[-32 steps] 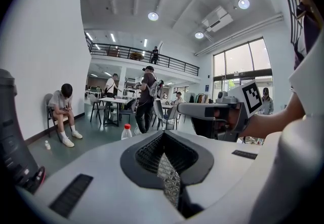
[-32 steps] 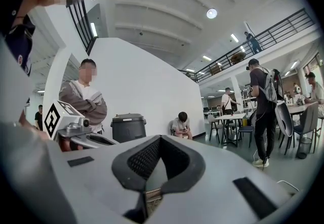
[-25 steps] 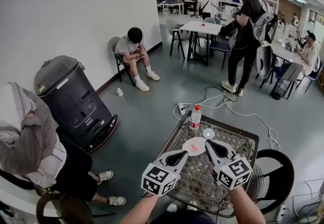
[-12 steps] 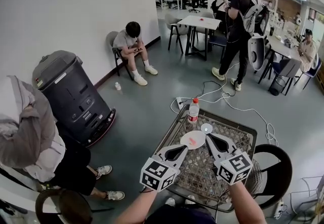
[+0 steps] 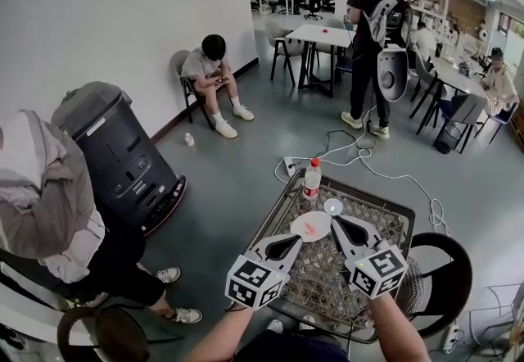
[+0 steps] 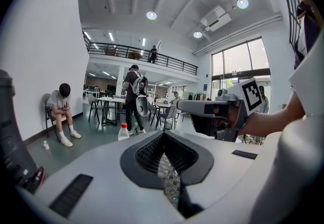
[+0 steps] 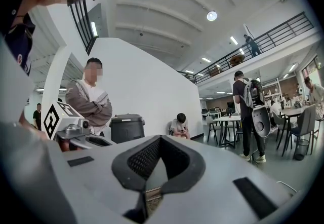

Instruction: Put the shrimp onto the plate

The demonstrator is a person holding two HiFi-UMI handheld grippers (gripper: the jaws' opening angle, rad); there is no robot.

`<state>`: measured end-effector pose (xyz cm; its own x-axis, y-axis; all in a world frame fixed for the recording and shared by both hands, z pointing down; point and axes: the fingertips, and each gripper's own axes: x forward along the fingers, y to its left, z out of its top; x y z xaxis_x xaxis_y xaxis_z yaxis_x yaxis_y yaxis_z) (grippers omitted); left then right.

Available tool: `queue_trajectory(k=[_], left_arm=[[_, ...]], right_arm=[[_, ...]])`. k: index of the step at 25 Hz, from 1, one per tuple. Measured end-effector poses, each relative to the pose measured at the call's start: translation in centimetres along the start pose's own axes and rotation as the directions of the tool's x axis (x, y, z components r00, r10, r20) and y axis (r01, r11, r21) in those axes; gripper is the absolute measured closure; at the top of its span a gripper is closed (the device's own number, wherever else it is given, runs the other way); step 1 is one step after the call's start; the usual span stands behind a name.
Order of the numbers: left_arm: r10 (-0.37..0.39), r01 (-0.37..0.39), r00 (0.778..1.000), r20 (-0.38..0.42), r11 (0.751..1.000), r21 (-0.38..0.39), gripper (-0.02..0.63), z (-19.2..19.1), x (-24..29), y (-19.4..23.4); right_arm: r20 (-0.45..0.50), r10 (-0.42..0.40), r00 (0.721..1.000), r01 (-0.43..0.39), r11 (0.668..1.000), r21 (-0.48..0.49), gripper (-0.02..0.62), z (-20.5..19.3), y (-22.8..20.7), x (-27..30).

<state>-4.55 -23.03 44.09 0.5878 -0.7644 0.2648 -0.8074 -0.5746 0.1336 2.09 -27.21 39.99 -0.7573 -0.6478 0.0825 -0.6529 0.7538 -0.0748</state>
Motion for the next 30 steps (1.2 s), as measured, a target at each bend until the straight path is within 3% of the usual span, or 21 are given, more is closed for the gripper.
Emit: queue_trajectory(k=[17,27,30], left_arm=[[-0.027,0.027,0.999,-0.03,1.0,0.001,0.598,-0.5,2.3,-0.3],[0.01,-0.014,0.993,-0.115,0.999,-0.034,0.598,-4.1,3.2,1.4],[0.023,-0.03,0.991,-0.132,0.998,-0.05,0.598,-4.8,2.8,1.5]], right_arm=[[-0.029,-0.003,1.0,0.003,1.0,0.013,0.589,-1.0,-1.8,0.0],[-0.16,0.034,0.986,-0.028,0.999,0.042,0.589,-7.0,-2.9,2.6],[-0.147,0.064,0.987,-0.053,0.996,0.077,0.589,-7.6,-2.3,2.8]])
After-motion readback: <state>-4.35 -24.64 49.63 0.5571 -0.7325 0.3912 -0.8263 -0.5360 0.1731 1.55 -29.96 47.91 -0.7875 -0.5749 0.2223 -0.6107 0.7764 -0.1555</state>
